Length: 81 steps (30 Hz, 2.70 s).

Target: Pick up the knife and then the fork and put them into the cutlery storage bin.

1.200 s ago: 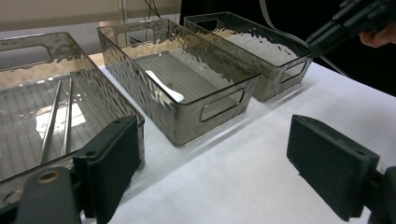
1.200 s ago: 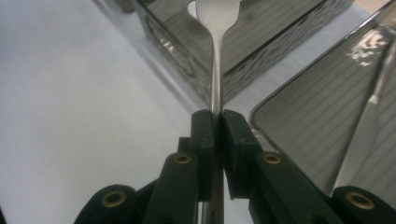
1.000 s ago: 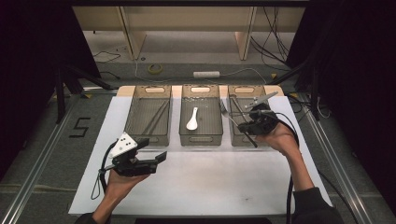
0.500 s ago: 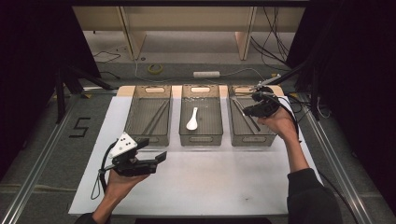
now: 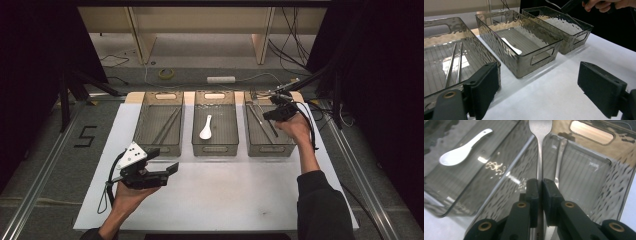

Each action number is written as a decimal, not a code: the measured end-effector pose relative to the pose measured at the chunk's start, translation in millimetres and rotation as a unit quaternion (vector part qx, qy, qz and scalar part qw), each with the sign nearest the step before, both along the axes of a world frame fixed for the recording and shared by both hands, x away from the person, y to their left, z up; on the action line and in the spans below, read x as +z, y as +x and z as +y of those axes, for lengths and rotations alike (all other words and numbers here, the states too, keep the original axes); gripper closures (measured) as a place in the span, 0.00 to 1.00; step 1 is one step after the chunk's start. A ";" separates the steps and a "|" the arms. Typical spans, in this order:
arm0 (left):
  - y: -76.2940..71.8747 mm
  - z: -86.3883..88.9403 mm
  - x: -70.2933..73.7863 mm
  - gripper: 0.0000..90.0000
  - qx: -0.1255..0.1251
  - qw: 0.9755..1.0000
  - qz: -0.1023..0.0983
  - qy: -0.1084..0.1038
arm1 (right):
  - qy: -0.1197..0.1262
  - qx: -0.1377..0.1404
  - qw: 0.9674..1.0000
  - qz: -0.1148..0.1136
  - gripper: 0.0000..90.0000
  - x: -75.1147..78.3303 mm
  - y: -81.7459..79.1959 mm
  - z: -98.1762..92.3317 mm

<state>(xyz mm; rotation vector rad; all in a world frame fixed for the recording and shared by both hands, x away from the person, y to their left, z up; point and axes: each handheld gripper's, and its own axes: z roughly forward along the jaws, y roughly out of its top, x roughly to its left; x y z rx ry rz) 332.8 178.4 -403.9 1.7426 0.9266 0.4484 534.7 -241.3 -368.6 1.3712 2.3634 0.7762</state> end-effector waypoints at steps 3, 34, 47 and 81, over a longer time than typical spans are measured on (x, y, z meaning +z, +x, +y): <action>0.0 0.1 0.0 0.19 0.000 1.000 0.000 0.000 | -0.002 -0.011 1.000 0.005 0.94 -7.3 2.0 -2.0; -0.1 -0.2 0.2 0.19 0.000 1.000 -0.001 -0.001 | 0.007 -0.035 0.999 0.034 0.72 -41.9 2.6 7.1; 0.1 -0.5 -0.2 0.19 0.000 1.000 -0.001 0.001 | 0.081 -0.014 0.996 -0.020 0.45 -21.4 -29.9 0.3; 1.1 -2.7 0.1 0.18 -0.001 1.000 0.001 -0.001 | 0.196 0.053 0.972 -0.120 0.26 -33.8 -165.2 5.9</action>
